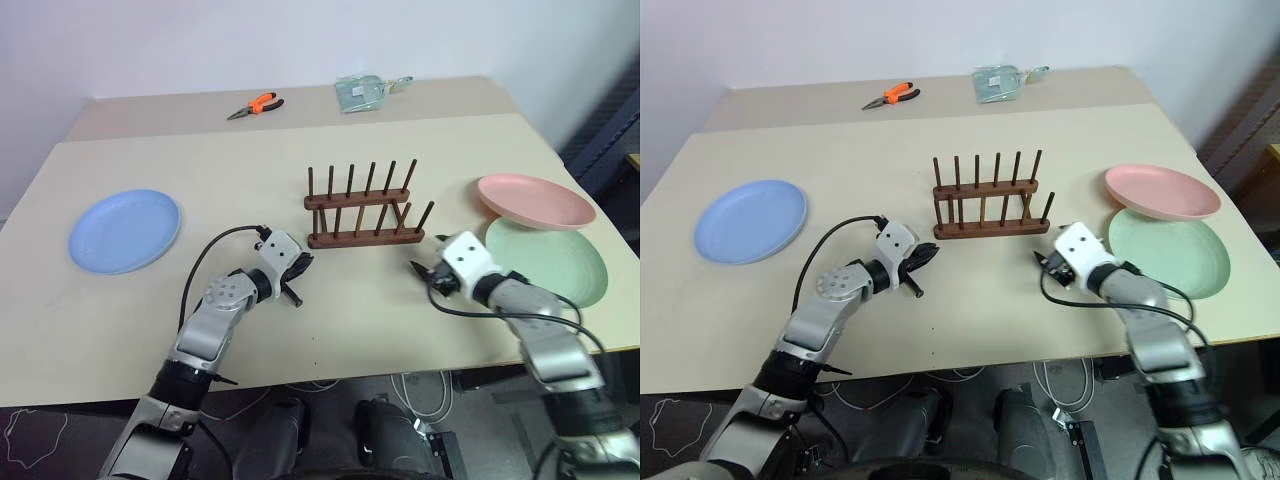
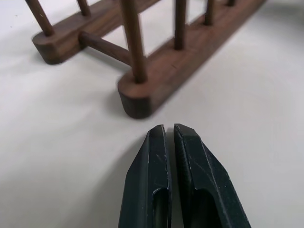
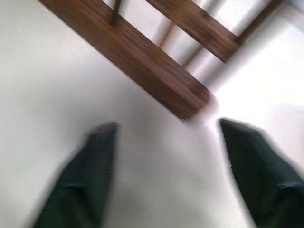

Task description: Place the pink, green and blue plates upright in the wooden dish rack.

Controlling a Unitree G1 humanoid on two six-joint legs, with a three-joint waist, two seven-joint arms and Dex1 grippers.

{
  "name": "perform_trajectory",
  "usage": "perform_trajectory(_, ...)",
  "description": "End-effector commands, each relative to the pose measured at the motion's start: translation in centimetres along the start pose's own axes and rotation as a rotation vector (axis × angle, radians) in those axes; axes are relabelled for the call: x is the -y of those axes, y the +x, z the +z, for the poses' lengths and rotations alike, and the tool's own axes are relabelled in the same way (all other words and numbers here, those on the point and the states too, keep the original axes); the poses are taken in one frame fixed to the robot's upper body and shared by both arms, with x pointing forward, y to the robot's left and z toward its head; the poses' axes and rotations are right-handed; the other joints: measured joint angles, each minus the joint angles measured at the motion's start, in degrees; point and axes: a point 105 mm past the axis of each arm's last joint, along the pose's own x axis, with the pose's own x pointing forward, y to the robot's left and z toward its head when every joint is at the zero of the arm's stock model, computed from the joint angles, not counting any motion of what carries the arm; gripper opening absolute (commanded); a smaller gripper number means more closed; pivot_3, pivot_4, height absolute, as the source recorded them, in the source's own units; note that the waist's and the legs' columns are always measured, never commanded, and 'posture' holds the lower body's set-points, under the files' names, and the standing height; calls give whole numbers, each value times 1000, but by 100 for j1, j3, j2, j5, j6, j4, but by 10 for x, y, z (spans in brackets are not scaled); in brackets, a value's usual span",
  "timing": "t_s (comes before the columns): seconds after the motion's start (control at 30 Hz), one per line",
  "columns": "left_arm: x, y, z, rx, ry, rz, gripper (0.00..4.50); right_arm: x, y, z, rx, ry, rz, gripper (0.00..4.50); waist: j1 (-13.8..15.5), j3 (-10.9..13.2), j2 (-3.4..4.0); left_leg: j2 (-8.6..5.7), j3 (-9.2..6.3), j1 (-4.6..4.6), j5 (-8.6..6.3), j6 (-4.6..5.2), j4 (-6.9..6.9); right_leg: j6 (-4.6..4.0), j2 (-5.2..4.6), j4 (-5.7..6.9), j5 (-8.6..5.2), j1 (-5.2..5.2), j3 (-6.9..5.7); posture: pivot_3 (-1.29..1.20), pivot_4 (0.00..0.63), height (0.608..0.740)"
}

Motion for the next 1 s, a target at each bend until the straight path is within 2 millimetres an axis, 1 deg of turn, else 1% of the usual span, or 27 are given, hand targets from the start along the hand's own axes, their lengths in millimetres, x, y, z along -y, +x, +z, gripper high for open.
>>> perform_trajectory(0.03,20,-7,10,65,-48,-124,240,21,-38,8,-9,-46,-76,4388,8,0,-1,0,0,-1,0,0,0,0,-1,0,0,0,0,0,150,740)
perform_trajectory(0.1,27,-7,14,85,-65,-174,240,27,-52,0,-45,8,-131,4388,12,1,-3,0,0,-4,-1,1,2,1,-2,-2,-1,1,-1,0,150,740)
perform_trajectory(0.2,33,-3,19,102,-76,-221,240,30,-58,-14,-120,61,-183,4388,-15,1,-3,1,2,-4,-1,2,7,1,-2,-2,-2,2,1,0,150,740)
perform_trajectory(0.3,37,2,25,116,-72,-244,240,37,-59,-28,-185,128,-235,4388,-13,2,-3,3,2,-4,-1,2,7,0,-1,-2,-3,1,0,0,150,740)
perform_trajectory(0.37,37,4,27,120,-72,-247,240,37,-57,-36,-220,207,-238,4388,-6,2,-3,2,2,-4,0,2,6,1,-2,-3,-3,1,0,0,150,740)
perform_trajectory(0.43,38,5,28,124,-73,-251,240,35,-55,-38,-228,286,-224,4388,6,2,-3,2,2,-6,0,2,7,1,-2,-3,-3,0,0,0,150,740)
perform_trajectory(0.53,39,3,27,126,-74,-253,240,38,-52,-38,-226,404,-236,4388,0,2,-3,2,2,-7,0,3,5,1,-2,-3,-3,-2,0,0,150,740)
perform_trajectory(0.6,40,1,25,123,-76,-253,240,40,-51,-42,-245,438,-242,3893,1,3,-3,2,2,-8,0,3,5,1,-2,-3,-3,-2,0,0,150,740)
perform_trajectory(0.63,41,0,24,121,-76,-253,240,41,-51,-44,-256,441,-243,3559,2,2,-3,2,2,-8,-1,3,5,1,-3,-4,-3,-2,0,0,150,740)
perform_trajectory(0.73,43,-2,22,119,-75,-256,240,43,-50,-48,-271,462,-253,2121,3,3,-3,2,2,-8,-1,3,3,1,-3,-5,-3,-2,0,0,150,740)
perform_trajectory(0.77,44,-2,22,120,-76,-256,240,44,-50,-49,-276,465,-256,1506,3,3,-3,2,2,-9,-1,3,3,1,-3,-5,-3,-3,0,0,150,740)
perform_trajectory(0.83,44,-2,22,122,-81,-254,240,45,-51,-50,-283,461,-256,433,3,3,-3,2,2,-10,-1,4,5,1,-3,-5,-3,-3,0,0,150,740)
perform_trajectory(0.87,44,-2,22,122,-83,-254,240,46,-51,-50,-284,460,-256,57,3,1,-5,2,2,-10,-1,3,6,1,-3,-5,-3,-2,0,0,150,740)
perform_trajectory(1.0,44,-2,23,127,-89,-254,240,45,-52,-50,-287,452,-238,57,14,1,-5,2,2,-11,-1,4,6,2,-4,-6,-3,-1,-2,0,150,740)
